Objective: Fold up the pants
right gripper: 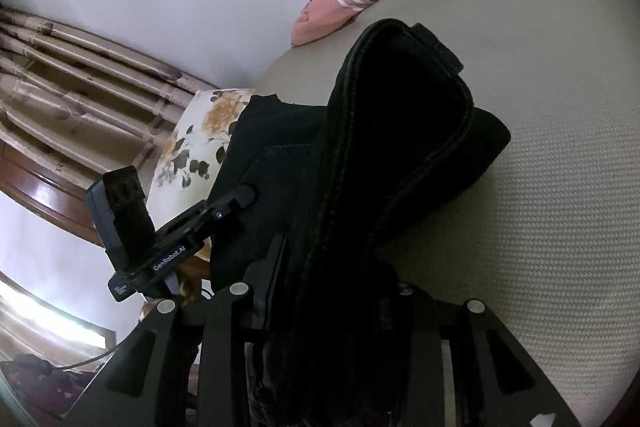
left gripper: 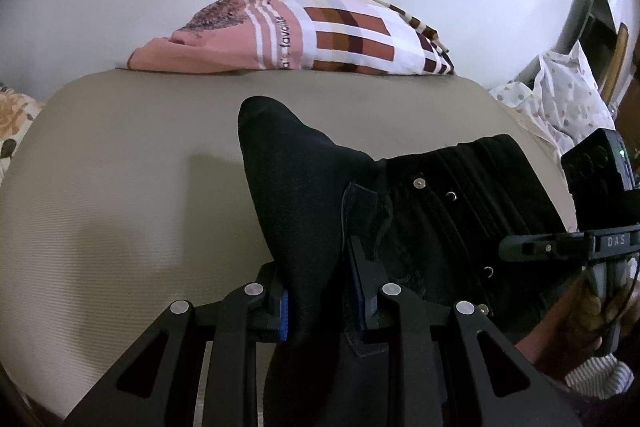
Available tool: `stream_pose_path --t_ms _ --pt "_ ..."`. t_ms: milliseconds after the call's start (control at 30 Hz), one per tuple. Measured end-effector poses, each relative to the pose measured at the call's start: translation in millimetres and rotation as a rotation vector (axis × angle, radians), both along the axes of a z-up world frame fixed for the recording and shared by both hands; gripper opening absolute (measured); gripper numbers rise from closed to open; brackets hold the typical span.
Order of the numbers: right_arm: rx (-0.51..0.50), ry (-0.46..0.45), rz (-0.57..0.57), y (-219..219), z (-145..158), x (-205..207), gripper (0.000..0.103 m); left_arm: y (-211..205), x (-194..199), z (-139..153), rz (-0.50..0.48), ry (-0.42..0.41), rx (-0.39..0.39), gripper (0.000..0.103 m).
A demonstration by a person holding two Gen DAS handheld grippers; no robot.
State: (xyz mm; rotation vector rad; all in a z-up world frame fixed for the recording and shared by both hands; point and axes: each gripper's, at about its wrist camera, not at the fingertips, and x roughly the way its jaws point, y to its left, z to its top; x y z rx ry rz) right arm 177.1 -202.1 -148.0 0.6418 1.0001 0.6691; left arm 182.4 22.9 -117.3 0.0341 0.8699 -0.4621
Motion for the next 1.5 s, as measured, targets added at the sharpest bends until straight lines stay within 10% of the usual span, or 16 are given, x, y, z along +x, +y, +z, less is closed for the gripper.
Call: stream_pose_path --t_ms 1500 --pt "-0.004 -0.038 0.048 39 13 11 0.032 43 16 13 0.137 -0.122 0.099 0.024"
